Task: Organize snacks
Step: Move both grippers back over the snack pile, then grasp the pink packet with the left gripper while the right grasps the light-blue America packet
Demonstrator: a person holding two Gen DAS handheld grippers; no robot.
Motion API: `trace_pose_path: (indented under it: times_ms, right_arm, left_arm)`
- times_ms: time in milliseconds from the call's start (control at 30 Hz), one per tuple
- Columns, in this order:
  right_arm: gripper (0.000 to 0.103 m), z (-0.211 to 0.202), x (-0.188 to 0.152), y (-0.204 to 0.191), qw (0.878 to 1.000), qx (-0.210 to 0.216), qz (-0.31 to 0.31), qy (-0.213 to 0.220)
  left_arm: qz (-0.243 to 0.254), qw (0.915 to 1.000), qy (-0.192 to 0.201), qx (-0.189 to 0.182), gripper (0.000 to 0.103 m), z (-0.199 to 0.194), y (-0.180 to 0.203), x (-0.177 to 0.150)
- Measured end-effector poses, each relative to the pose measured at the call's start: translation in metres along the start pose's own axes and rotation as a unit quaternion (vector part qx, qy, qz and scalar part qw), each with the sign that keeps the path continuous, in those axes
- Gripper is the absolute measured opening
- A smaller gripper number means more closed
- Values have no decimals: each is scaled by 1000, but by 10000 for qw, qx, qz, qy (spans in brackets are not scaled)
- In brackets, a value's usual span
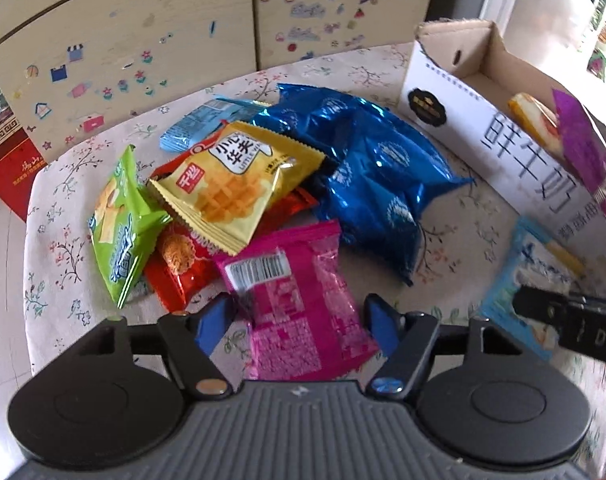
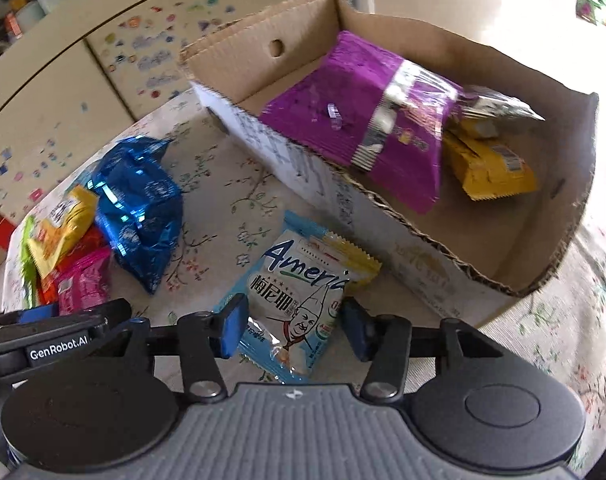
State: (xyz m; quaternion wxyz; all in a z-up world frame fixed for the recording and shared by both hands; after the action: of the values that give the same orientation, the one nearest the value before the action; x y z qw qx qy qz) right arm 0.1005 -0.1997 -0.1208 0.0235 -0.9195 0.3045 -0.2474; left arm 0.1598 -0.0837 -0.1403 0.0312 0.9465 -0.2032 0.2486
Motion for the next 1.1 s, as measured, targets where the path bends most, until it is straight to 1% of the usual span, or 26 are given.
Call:
trace_pose_path:
  times_ms: [33, 67, 200, 267, 367, 433, 500, 567, 633, 667, 767, 833, 933, 1000, 1100]
  right_arm:
    - [51, 0, -1, -3, 9999, 78, -134, -17]
    - [49, 0, -3, -8, 9995, 156, -266, -53]
    - [48, -1, -12, -20, 9951, 408, -891, -160]
    - [47, -3, -16, -24, 9922, 634, -1040, -277]
    - [47, -5, -14, -22, 9908, 911, -885, -476]
    - [47, -6, -10, -12, 9918, 1003, -529, -589]
    - [51, -7, -8, -5, 9922, 1025, -262, -662]
    - [52, -8, -4, -1, 9939, 938, -187, -556]
    - [53, -8, -3, 1, 9960, 764, -268, -374]
    - [53, -7, -2, 0, 9966, 708, -296, -299]
    - [55, -2, 1, -7, 9970, 696, -324, -117]
    - [57, 1, 3, -11, 9970, 670, -389, -10]
    - [58, 5, 4, -18, 9960, 599, -649, 144]
    - [58, 6, 1, -27, 9934, 693, -909, 97]
    - [58, 2, -12, -40, 9861, 1043, -1267, -258]
  left_arm:
    - [17, 10000, -5, -32, 69, -2, 0, -2]
    - [41, 10000, -8, -63, 68, -4, 1, -5]
    - [268, 9995, -28, -135, 68, -10, 2, -15]
    - [334, 9993, -56, -161, 69, -14, 0, -21]
    - [290, 9993, -102, -217, 69, -19, -6, -29]
    - [317, 9992, -96, -217, 69, -21, -9, -33]
    - [235, 9993, -50, -283, 69, -24, -12, -35]
    - [98, 9992, -22, -382, 70, -24, -14, -34]
    - [-21, 9990, 14, -451, 73, -25, -15, -32]
    - [-66, 9989, 53, -457, 76, -26, -15, -30]
    - [-86, 9990, 171, -402, 79, -27, -14, -23]
    - [-107, 9991, 220, -335, 84, -26, -15, -20]
    - [-189, 9994, 130, -267, 85, -20, -18, -21]
    - [-204, 9996, 14, -196, 85, -16, -20, -25]
    - [-178, 9998, -52, -117, 85, -15, -25, -28]
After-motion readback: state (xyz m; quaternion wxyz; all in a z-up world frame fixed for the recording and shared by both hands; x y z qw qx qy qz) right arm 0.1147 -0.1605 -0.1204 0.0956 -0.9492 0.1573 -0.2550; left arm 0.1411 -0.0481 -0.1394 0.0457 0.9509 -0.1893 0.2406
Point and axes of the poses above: each gripper's, at about its wrist camera, not at the fingertips, and z roughly the way its jaws point, y to its right, x to its top, the point moved 9 cm from there along z, roughly the way its jaws point, and after that the axes turned 7 degrees about z, right-handed, at the moved point
